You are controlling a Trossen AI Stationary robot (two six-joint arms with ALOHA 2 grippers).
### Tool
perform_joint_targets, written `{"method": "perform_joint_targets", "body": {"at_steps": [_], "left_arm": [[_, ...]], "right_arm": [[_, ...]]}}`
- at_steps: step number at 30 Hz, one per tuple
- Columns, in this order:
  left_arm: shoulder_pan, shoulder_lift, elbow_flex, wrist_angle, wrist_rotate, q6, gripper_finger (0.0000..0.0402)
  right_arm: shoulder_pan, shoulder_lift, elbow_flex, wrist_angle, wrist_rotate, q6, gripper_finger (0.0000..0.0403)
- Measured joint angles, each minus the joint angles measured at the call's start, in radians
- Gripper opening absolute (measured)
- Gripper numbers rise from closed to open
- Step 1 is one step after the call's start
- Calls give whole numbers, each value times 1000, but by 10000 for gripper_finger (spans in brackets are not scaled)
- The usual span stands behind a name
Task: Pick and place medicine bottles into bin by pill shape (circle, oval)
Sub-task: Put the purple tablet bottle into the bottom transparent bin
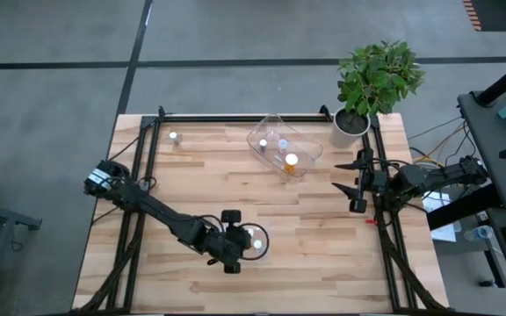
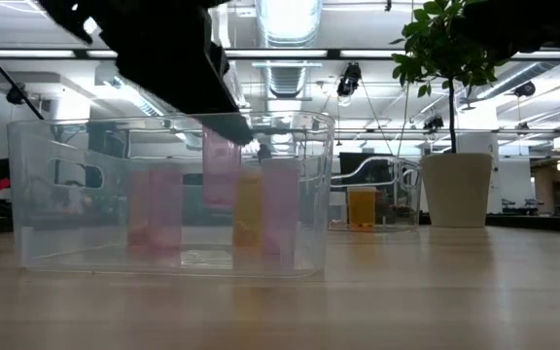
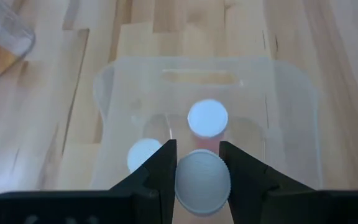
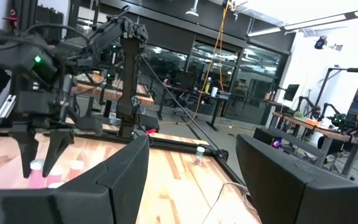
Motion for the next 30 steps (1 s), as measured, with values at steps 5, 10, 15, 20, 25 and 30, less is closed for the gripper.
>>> {"method": "perform_joint_targets", "body": {"at_steps": [5,10,15,20,25,30], "left_arm": [[-2,30,-2,0,3,0,89],[-2,52,-2,1,3,0,92],[-2,58,-2,0,3,0,121],[-2,57,-2,0,3,0,146],[-2,55,-2,0,3,0,154],[-2,47,12,-14,3,0,155]], "right_arm": [[0,0,0,-1,0,-2,233],[0,0,0,-2,0,-3,233],[0,0,0,-3,0,-3,233],[0,0,0,-3,0,-3,233],[0,0,0,-3,0,-3,233],[0,0,0,-3,0,-3,233]]}}
